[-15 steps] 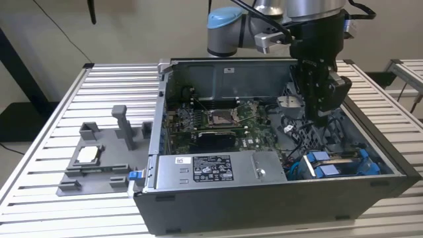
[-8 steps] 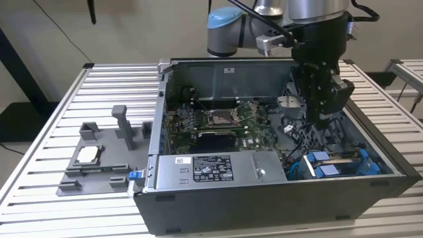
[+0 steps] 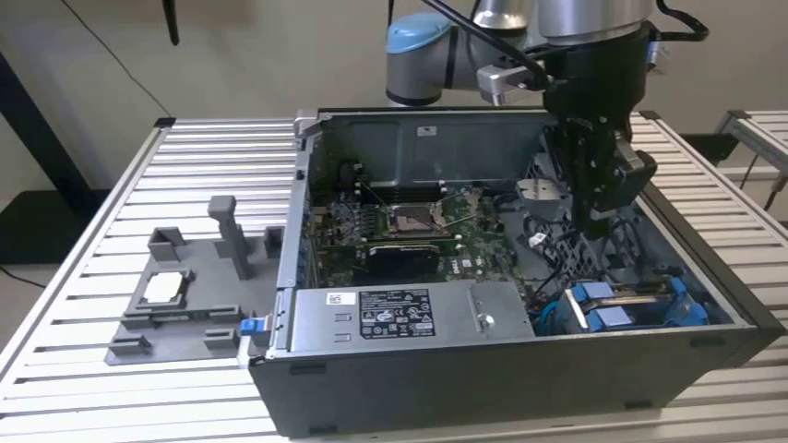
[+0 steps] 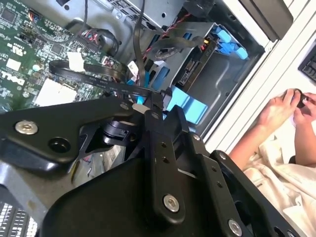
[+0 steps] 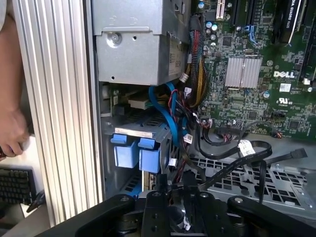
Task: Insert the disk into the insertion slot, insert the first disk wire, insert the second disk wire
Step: 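Insert the second disk wire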
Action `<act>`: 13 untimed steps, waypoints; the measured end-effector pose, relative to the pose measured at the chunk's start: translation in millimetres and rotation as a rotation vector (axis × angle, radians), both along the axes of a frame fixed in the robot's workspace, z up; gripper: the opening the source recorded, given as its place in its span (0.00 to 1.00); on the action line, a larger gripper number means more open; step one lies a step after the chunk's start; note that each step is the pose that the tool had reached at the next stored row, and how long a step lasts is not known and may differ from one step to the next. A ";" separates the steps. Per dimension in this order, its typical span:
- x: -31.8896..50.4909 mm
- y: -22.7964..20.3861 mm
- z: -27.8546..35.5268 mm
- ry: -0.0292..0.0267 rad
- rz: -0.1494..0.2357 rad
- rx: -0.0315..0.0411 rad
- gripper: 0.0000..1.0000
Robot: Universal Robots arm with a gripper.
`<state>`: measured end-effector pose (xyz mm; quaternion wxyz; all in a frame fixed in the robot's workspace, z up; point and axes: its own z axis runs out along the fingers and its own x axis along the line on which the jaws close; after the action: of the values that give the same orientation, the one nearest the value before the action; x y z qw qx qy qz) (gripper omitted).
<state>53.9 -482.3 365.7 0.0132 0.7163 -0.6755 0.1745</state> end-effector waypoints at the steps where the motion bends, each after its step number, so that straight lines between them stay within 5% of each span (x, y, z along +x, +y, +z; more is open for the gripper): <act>1: 0.4 0.0 0.0 0.0000 0.000 0.0029 0.27; 4: 0.7 0.0 0.0 -0.0001 0.000 0.0105 0.27; 13: 0.7 -1.3 0.0 0.0000 0.000 0.0108 0.16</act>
<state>54.6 -483.6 365.7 0.0094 0.7163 -0.6765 0.1709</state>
